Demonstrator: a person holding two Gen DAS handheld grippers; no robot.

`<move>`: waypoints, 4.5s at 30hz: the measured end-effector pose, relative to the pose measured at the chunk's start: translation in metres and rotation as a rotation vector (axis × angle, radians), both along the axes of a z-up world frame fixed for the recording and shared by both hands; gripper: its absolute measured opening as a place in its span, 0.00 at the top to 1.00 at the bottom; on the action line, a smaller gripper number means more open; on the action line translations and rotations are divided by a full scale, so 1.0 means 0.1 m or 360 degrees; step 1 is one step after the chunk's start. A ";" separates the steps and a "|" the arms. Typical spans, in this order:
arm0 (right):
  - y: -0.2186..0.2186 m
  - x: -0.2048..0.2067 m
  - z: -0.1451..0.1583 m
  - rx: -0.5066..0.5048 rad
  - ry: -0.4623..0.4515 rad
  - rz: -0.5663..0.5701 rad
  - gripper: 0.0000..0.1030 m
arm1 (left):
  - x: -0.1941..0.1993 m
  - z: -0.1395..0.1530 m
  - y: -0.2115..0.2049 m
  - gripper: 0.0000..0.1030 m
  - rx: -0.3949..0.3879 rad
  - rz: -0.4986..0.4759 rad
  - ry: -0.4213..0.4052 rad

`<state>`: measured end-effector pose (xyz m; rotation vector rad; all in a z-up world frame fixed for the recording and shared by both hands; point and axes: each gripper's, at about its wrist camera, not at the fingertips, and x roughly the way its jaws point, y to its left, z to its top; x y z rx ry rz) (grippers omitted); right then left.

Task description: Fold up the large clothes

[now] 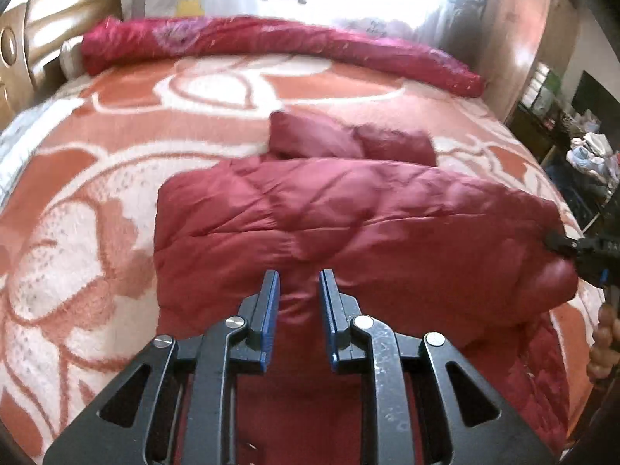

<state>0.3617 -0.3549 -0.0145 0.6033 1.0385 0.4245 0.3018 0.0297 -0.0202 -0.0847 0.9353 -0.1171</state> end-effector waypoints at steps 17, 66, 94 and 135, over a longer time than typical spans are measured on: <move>0.01 -0.18 0.02 -0.0522 -0.0079 -0.0223 0.75 | 0.03 -0.43 0.03 0.82 -0.0032 -0.0035 0.0079; 0.97 -0.09 -0.55 -0.0963 -0.0093 0.0197 0.68 | 0.03 -0.48 0.01 0.81 0.0186 -0.0064 0.0202; 0.52 -0.93 -0.06 -0.0762 -0.0114 0.0101 0.62 | -1.50 -0.18 1.03 0.81 -0.0046 0.0218 0.0246; -0.72 -2.61 -0.49 -0.0357 0.0197 -0.0023 0.27 | -2.41 -0.47 1.29 0.36 -0.0279 0.0041 0.0462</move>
